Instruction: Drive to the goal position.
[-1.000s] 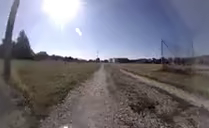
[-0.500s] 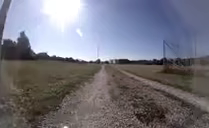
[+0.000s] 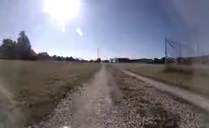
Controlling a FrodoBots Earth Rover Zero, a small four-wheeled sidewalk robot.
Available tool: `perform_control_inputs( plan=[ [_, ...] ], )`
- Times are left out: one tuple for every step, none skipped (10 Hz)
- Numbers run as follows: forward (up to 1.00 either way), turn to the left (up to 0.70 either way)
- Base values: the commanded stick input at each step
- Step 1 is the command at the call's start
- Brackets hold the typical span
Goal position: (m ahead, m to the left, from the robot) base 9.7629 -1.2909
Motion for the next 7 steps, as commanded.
perform_control_inputs(
  plan=[
    [0.50,0.00],
    [0.50,0.00],
    [0.50,0.00],
    [0.50,0.00],
    [0.50,0.00],
    [0.50,0.00],
    [0.50,0.00]
  ],
)
